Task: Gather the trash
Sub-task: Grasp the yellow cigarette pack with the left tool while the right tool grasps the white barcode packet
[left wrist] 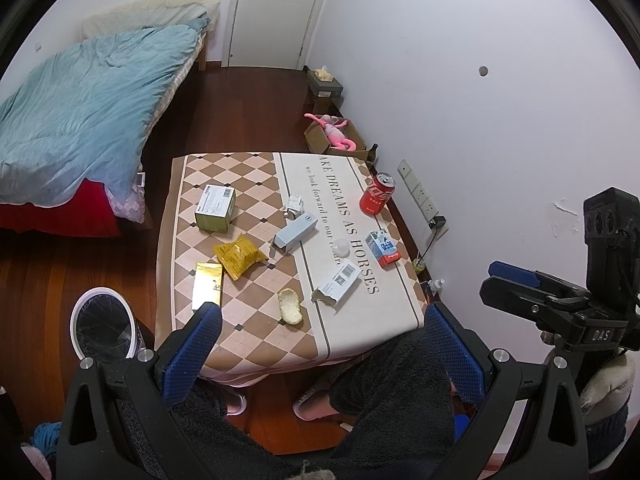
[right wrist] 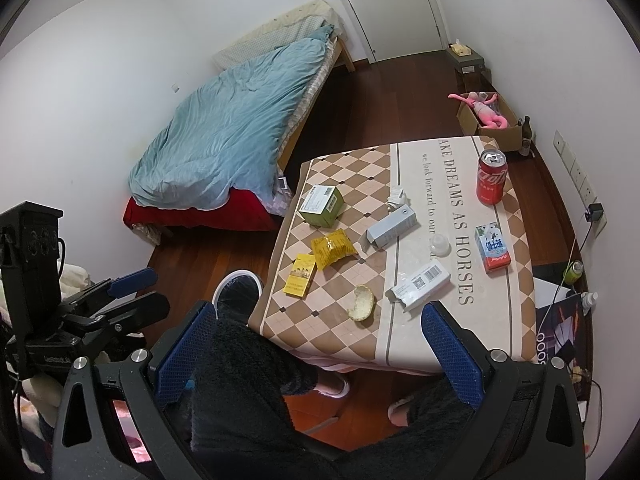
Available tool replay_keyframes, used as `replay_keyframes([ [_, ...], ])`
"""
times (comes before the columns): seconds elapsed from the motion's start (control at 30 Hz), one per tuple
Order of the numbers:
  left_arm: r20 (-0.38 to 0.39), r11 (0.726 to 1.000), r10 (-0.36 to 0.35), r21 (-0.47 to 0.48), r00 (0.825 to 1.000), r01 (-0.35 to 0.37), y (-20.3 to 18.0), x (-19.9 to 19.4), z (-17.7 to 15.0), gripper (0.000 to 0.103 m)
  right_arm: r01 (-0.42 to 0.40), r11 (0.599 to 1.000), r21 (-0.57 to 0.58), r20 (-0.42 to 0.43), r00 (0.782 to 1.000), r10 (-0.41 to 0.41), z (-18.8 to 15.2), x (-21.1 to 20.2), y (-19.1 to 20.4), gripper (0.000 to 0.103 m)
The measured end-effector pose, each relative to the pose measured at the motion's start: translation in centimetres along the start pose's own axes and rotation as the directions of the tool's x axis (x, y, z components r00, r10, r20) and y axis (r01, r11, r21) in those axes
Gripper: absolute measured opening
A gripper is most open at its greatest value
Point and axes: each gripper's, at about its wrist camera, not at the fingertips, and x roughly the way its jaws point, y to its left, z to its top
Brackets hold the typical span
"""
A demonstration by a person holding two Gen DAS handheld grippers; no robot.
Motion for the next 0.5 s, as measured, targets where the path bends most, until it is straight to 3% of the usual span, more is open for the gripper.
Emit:
replay_keyframes([
  [0.07,0.003,0.999,0.038,-0.012,0.999,-0.038,0.4,0.9,0.3,0.103,0.016,0.999,0.029,0.009,1.0,-0.016,0.1,0.5,-0.3,0.103],
  [0.17,0.004,0.985,0.17,-0.032,0.985,-0.17,1.8,3.7,0.8,0.103,0.056,0.992,0.116,0.027,0.998,-0.059,0.2,2.2,-1.8,0.103],
  [0.3,-0.046,0.933,0.356,-0.04,0.933,-0.358,5.3,9.5,1.1,0.103,0.148,0.947,0.285,-0.007,0.988,-0.152,0.0,7.5,-6.2,0.103],
  [0.4,-0.127,0.899,0.428,-0.04,0.895,-0.435,8.8,14.5,0.7,0.103,0.217,0.893,0.396,-0.075,0.976,-0.204,-0.5,13.3,-9.9,0.103],
  [0.47,-0.2,0.879,0.458,-0.041,0.866,-0.475,11.5,18.0,0.2,0.103,0.28,0.853,0.441,-0.141,0.96,-0.242,-0.9,17.6,-12.2,0.087],
  [0.5,-0.242,0.872,0.464,-0.044,0.852,-0.488,12.9,19.7,-0.1,0.103,0.308,0.838,0.451,-0.172,0.951,-0.257,-1.1,19.3,-13.0,0.068],
])
